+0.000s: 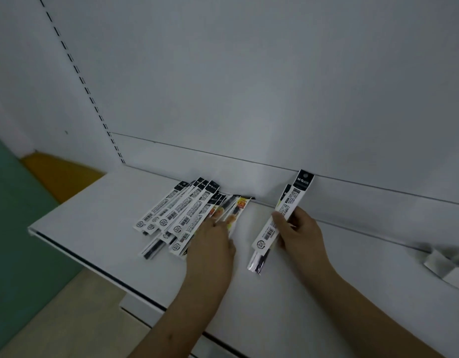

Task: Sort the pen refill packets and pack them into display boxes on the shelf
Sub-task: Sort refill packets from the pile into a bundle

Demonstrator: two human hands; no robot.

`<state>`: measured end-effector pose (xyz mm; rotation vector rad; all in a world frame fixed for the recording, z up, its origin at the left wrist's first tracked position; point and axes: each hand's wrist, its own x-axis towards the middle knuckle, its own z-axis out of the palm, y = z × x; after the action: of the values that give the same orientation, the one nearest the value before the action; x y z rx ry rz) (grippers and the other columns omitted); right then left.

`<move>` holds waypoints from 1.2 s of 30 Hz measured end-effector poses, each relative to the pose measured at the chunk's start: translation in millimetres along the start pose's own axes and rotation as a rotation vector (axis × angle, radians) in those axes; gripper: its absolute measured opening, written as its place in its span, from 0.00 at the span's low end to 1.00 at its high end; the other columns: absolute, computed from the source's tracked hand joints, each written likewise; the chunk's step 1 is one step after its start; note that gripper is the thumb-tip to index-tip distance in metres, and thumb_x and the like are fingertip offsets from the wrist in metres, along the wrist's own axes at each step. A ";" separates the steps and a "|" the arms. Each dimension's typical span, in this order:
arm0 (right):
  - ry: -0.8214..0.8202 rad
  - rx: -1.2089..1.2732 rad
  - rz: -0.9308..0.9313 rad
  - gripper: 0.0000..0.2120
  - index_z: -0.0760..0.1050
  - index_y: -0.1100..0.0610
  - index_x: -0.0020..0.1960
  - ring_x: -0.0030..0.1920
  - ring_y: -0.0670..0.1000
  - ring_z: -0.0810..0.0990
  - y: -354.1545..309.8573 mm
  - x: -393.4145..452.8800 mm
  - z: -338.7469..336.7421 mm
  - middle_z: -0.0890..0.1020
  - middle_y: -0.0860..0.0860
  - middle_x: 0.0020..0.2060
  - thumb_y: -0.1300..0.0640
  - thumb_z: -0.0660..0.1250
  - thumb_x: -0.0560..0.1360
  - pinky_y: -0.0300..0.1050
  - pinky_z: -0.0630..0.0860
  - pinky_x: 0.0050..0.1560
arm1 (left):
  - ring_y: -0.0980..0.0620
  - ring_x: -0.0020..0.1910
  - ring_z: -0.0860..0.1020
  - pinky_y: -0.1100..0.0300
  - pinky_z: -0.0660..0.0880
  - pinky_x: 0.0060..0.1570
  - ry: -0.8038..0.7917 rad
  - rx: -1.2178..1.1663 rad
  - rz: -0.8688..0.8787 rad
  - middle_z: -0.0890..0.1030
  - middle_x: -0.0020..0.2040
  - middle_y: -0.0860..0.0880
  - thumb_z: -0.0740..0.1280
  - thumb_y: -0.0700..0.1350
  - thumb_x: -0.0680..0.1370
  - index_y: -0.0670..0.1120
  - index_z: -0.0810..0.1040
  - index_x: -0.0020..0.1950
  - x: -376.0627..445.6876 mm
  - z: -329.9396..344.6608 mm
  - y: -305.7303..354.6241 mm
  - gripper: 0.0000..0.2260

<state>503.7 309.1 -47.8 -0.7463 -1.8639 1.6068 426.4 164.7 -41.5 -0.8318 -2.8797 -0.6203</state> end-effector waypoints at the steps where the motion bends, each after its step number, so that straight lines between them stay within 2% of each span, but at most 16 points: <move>1: -0.012 -0.010 -0.009 0.05 0.77 0.57 0.45 0.24 0.44 0.75 -0.3 -0.5 0.8 0.81 0.50 0.31 0.58 0.66 0.78 0.34 0.72 0.29 | 0.51 0.48 0.74 0.62 0.69 0.44 0.013 0.048 -0.022 0.75 0.55 0.48 0.62 0.43 0.80 0.45 0.77 0.56 1.8 -3.3 1.8 0.07; 4: -0.050 -0.006 -0.013 0.06 0.77 0.57 0.43 0.23 0.45 0.74 -0.5 -0.7 0.5 0.81 0.51 0.30 0.59 0.66 0.78 0.34 0.71 0.27 | 0.51 0.43 0.74 0.61 0.68 0.40 -0.005 0.162 -0.053 0.75 0.47 0.49 0.63 0.41 0.78 0.44 0.78 0.50 9.1 -10.3 2.5 0.06; 6: -0.071 0.011 -0.013 0.06 0.77 0.56 0.43 0.22 0.44 0.74 -0.8 -0.9 -0.2 0.81 0.51 0.30 0.59 0.66 0.78 0.33 0.70 0.25 | 0.51 0.43 0.78 0.60 0.72 0.39 -0.026 0.110 -0.068 0.80 0.44 0.49 0.65 0.41 0.76 0.45 0.82 0.49 15.1 -10.2 -3.6 0.07; 8: -0.112 0.030 -0.004 0.04 0.78 0.56 0.45 0.22 0.43 0.75 -0.5 -1.9 0.7 0.81 0.51 0.31 0.59 0.67 0.78 0.33 0.71 0.25 | 0.52 0.42 0.82 0.61 0.77 0.40 -0.039 -0.102 -0.097 0.84 0.43 0.50 0.69 0.41 0.74 0.47 0.85 0.49 16.1 -13.1 -8.4 0.07; 11: -0.160 -0.041 -0.039 0.03 0.79 0.54 0.48 0.23 0.44 0.77 2.1 -4.1 2.3 0.82 0.49 0.30 0.57 0.67 0.78 0.35 0.72 0.24 | 0.55 0.35 0.83 0.65 0.80 0.38 -0.067 -0.537 -0.099 0.85 0.35 0.52 0.74 0.42 0.72 0.48 0.86 0.43 7.1 -17.4 -5.5 0.02; 14: -0.170 -0.014 -0.055 0.06 0.80 0.53 0.46 0.23 0.46 0.77 1.6 -4.8 1.9 0.82 0.51 0.28 0.53 0.66 0.79 0.37 0.72 0.25 | 0.53 0.32 0.83 0.56 0.82 0.37 -0.033 -0.685 -0.032 0.85 0.35 0.51 0.73 0.40 0.74 0.47 0.86 0.46 -1.8 -9.0 6.0 0.03; 17: -0.196 -0.019 -0.003 0.19 0.77 0.59 0.41 0.23 0.48 0.76 -2.0 -3.7 2.5 0.81 0.54 0.25 0.43 0.64 0.78 0.37 0.73 0.27 | 0.59 0.34 0.81 0.63 0.79 0.38 0.119 -0.631 0.085 0.83 0.36 0.53 0.72 0.38 0.73 0.48 0.86 0.46 -8.4 6.7 14.2 0.07; 18: -0.192 -0.032 0.010 0.20 0.77 0.60 0.40 0.23 0.46 0.76 -1.8 -3.2 3.1 0.81 0.53 0.25 0.42 0.65 0.76 0.35 0.72 0.27 | 0.59 0.37 0.80 0.67 0.77 0.39 0.146 -0.604 0.152 0.83 0.38 0.54 0.72 0.38 0.73 0.48 0.85 0.46 -10.4 10.5 15.3 0.07; 20: -0.174 -0.032 0.015 0.17 0.78 0.60 0.40 0.27 0.44 0.79 0.8 -1.3 4.7 0.81 0.50 0.27 0.45 0.70 0.74 0.33 0.73 0.28 | 0.59 0.39 0.79 0.70 0.73 0.41 0.145 -0.531 0.295 0.81 0.40 0.55 0.72 0.38 0.74 0.48 0.85 0.47 -15.0 13.6 18.2 0.06; 22: -0.135 0.010 0.038 0.10 0.81 0.59 0.43 0.34 0.45 0.83 4.8 2.4 5.6 0.84 0.49 0.34 0.52 0.71 0.75 0.34 0.76 0.31 | 0.58 0.41 0.80 0.69 0.74 0.42 0.081 -0.543 0.339 0.82 0.42 0.55 0.72 0.41 0.75 0.49 0.86 0.50 -17.2 11.2 15.6 0.06; 23: -0.114 0.031 0.058 0.08 0.81 0.59 0.45 0.35 0.45 0.83 6.2 3.8 5.2 0.85 0.49 0.35 0.54 0.70 0.76 0.34 0.77 0.32 | 0.58 0.42 0.80 0.68 0.75 0.43 0.071 -0.561 0.306 0.83 0.42 0.56 0.72 0.42 0.76 0.49 0.86 0.50 -16.6 8.8 11.0 0.05; 25: -0.101 0.091 0.099 0.06 0.81 0.58 0.46 0.34 0.43 0.83 7.2 5.2 3.9 0.85 0.48 0.34 0.56 0.68 0.77 0.33 0.76 0.32 | 0.59 0.44 0.79 0.62 0.76 0.46 0.194 -0.473 0.198 0.83 0.45 0.57 0.72 0.45 0.76 0.50 0.85 0.50 -11.5 5.7 -6.0 0.05; 27: -0.112 0.135 0.114 0.05 0.81 0.55 0.47 0.36 0.44 0.83 7.1 4.6 3.5 0.85 0.48 0.34 0.58 0.66 0.78 0.34 0.77 0.35 | 0.53 0.50 0.76 0.54 0.74 0.51 0.339 -0.186 0.086 0.81 0.49 0.52 0.73 0.46 0.74 0.49 0.84 0.54 -3.4 5.0 -27.5 0.09; 28: -0.117 0.143 0.112 0.05 0.81 0.55 0.47 0.37 0.45 0.83 7.1 4.0 3.2 0.85 0.48 0.34 0.58 0.66 0.78 0.34 0.77 0.36 | 0.48 0.52 0.74 0.51 0.73 0.52 0.356 -0.061 0.026 0.80 0.51 0.49 0.74 0.47 0.73 0.48 0.82 0.57 0.5 5.4 -36.8 0.13; 30: -0.129 0.154 0.101 0.05 0.81 0.56 0.47 0.35 0.42 0.83 6.3 2.4 3.7 0.85 0.48 0.34 0.60 0.66 0.78 0.31 0.75 0.35 | 0.45 0.54 0.71 0.50 0.70 0.54 0.304 0.048 -0.054 0.78 0.54 0.46 0.74 0.50 0.72 0.46 0.81 0.59 5.3 6.4 -48.5 0.17; 36: -0.153 0.109 0.071 0.06 0.81 0.60 0.49 0.32 0.38 0.81 7.5 2.6 6.3 0.84 0.48 0.34 0.60 0.66 0.78 0.28 0.74 0.33 | 0.44 0.49 0.75 0.48 0.74 0.48 0.281 0.100 -0.042 0.78 0.48 0.46 0.71 0.46 0.74 0.43 0.83 0.49 12.2 14.7 -54.3 0.08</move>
<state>497.7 307.7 -55.9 -0.6650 -1.8551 1.8411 388.0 134.8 -72.1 -0.6168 -2.6540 -0.5425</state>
